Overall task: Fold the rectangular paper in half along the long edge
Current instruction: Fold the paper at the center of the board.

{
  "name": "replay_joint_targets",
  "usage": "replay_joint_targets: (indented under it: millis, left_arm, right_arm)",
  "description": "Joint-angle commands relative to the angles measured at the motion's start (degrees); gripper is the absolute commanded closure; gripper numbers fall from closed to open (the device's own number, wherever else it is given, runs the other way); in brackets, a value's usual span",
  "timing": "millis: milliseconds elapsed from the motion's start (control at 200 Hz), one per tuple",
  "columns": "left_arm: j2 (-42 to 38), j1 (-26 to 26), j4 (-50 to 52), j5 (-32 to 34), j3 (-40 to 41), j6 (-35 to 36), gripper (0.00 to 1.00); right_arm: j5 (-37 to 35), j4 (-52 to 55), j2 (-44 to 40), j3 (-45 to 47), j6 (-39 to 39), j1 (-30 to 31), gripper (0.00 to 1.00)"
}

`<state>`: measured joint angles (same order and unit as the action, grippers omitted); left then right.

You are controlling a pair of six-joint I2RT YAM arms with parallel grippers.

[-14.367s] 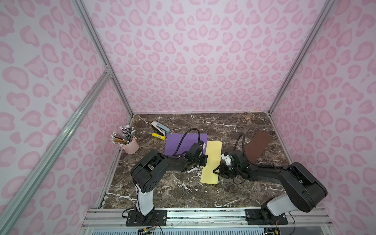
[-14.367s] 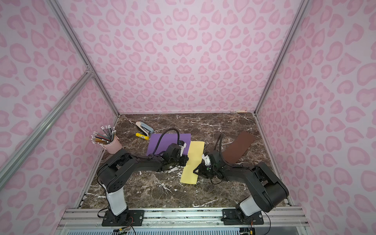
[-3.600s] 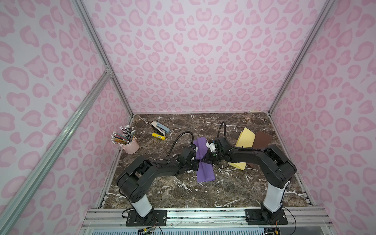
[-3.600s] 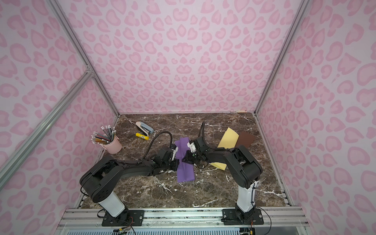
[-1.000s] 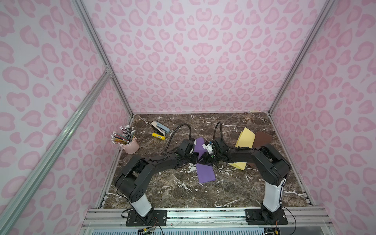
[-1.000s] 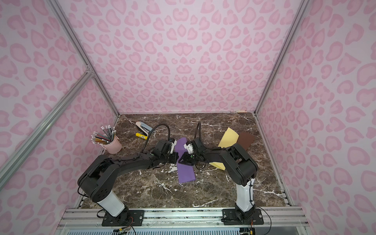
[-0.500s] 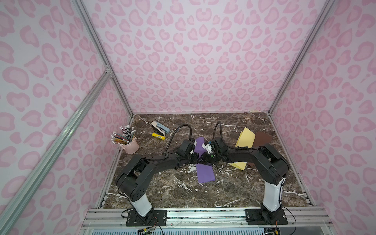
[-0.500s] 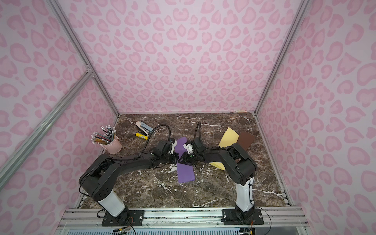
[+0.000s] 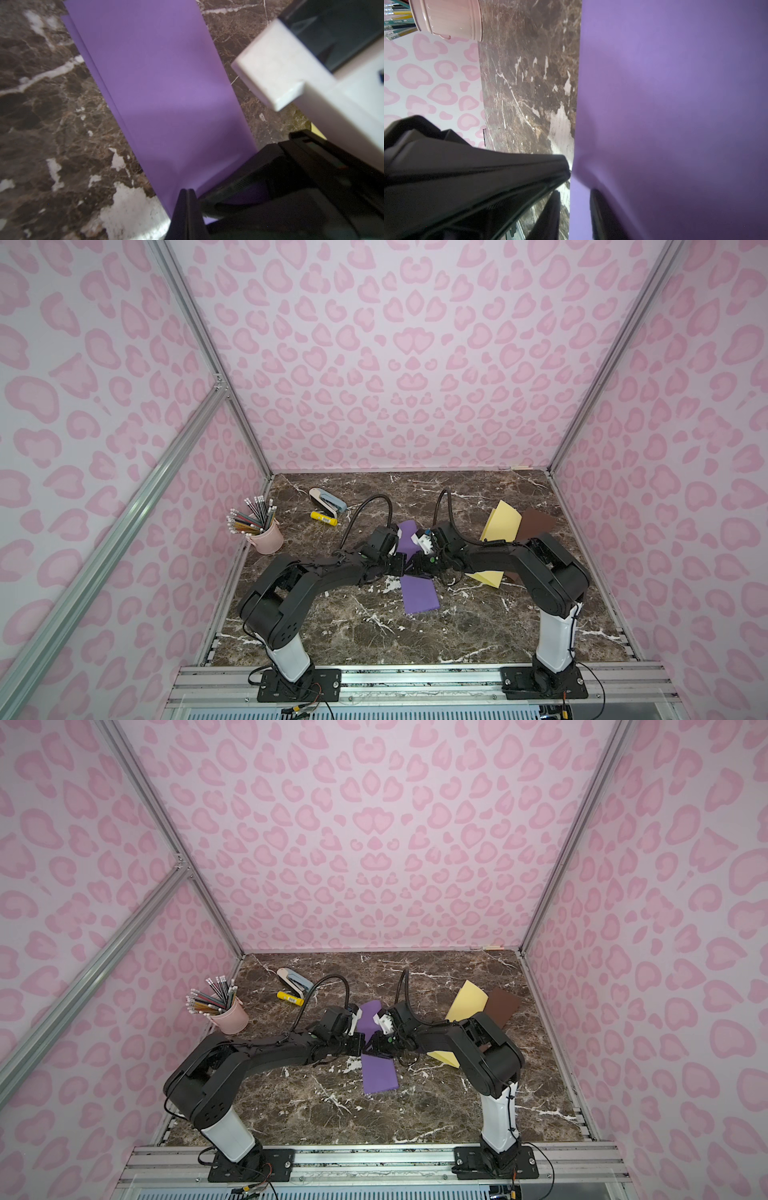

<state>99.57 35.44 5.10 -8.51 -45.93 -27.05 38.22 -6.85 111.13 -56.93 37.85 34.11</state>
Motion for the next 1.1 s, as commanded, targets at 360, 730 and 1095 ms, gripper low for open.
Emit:
replay_joint_targets:
  millis: [360,730,1095]
  left_arm:
    - [0.0,0.1,-2.0,0.2,-0.2,0.2,0.96]
    - [0.9,0.2,-2.1,-0.1,-0.5,0.3,0.96]
    - [2.8,0.5,-1.3,0.9,-0.4,0.1,0.96]
  right_arm:
    - [-0.1,2.0,-1.4,-0.5,-1.8,0.3,0.69]
    - [0.2,1.8,-0.7,-0.8,-1.9,0.5,0.69]
    - [0.3,1.6,0.1,-0.5,-1.9,0.7,0.69]
